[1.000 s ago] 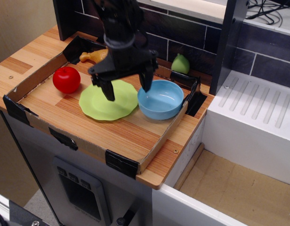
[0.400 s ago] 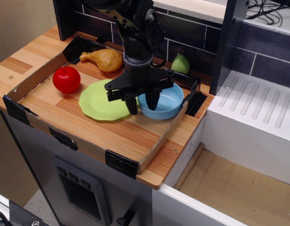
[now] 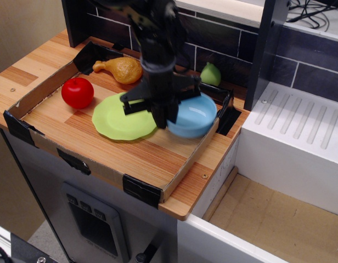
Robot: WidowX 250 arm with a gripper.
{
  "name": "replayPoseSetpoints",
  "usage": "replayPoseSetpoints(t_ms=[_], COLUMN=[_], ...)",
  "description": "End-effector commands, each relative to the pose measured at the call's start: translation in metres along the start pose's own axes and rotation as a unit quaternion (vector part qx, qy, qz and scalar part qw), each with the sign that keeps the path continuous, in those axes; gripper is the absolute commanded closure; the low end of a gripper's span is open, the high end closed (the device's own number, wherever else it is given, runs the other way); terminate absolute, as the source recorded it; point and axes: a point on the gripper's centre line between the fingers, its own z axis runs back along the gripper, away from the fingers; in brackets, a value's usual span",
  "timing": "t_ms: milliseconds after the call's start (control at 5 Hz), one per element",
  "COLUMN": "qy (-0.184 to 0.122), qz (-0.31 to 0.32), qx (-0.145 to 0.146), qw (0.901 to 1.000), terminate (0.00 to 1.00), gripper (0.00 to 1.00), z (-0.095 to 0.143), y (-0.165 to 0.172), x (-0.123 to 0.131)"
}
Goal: Put bowl on plate
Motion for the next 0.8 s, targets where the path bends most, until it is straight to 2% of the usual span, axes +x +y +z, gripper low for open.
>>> replayPoseSetpoints(t_ms=[0, 200, 400, 600], qy=[-0.034, -0.043, -0.052, -0.053], qz=[0.063, 0.107, 0.118, 0.124], qx=[-0.033, -0.031, -0.036, -0.029], qw=[0.9969, 0.9928, 0.9909, 0.9905], terminate=[0.0, 0.0, 0.0, 0.0], gripper=[1.0, 1.0, 1.0, 1.0], z=[0.041, 0.04, 0.037, 0.028], y=[0.029, 0.049, 0.064, 0.07], x=[0.026, 0.031, 0.035, 0.039])
